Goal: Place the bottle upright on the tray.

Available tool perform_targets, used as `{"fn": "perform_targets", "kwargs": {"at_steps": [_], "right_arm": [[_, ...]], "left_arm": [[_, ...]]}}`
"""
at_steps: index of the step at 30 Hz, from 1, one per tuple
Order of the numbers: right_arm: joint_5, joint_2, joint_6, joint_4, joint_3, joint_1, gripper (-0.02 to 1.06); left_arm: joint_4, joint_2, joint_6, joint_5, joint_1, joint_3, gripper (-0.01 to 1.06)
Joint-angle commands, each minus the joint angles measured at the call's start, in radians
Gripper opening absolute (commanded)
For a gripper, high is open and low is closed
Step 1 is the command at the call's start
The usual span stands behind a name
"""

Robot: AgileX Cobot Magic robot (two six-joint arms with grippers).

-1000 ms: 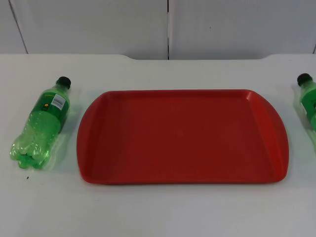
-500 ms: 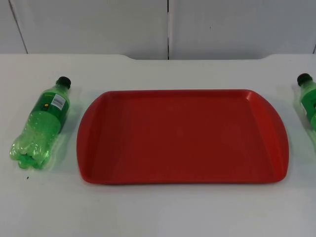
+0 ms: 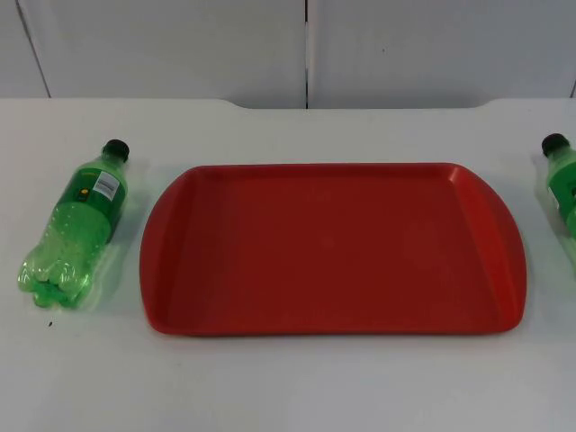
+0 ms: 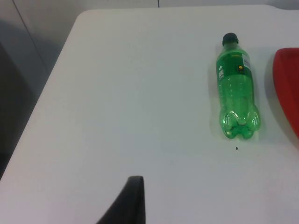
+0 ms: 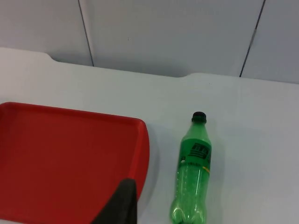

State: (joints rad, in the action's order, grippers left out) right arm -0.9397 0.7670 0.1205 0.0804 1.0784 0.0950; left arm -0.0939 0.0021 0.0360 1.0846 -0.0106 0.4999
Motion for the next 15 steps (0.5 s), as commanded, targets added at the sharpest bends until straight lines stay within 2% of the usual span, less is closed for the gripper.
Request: {"fn": "perform_targets", "kwargs": {"at_steps": [1,6,15], "right_arm": [[0.009,0.056,0.000,0.000,0.046,-0.004,1.05],[0.009,0.150,0.000,0.000,0.101,-0.004,1.05],[0.016,0.251,0.000,0.000,0.116,-0.004,1.05]], "left_arm": [[0.010,-0.002,-0.001,-0.009,-0.003,-0.006,1.05],[0.011,-0.002,-0.003,-0.009,-0.003,-0.006,1.05],[0.011,-0.002,-0.003,-0.011,-0.003,-0.006,1.05]]}}
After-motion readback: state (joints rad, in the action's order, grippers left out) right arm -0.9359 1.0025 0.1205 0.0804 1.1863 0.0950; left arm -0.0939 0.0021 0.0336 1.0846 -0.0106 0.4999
